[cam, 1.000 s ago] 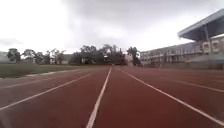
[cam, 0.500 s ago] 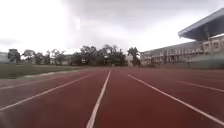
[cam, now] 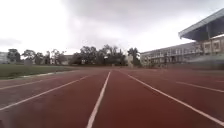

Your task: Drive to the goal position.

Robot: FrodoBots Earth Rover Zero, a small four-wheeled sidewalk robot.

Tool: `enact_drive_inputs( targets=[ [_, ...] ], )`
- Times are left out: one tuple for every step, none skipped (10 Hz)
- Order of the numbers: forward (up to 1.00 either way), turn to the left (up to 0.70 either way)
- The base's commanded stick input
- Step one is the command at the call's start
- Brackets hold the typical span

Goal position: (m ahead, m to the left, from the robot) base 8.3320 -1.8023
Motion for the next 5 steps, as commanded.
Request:
enact_drive_inputs(
  targets=[
    [0.45,0.0],
    [0.45,0.0],
    [0.45,0.0],
    [0.45,0.0],
    [0.45,0.0]
  ],
)
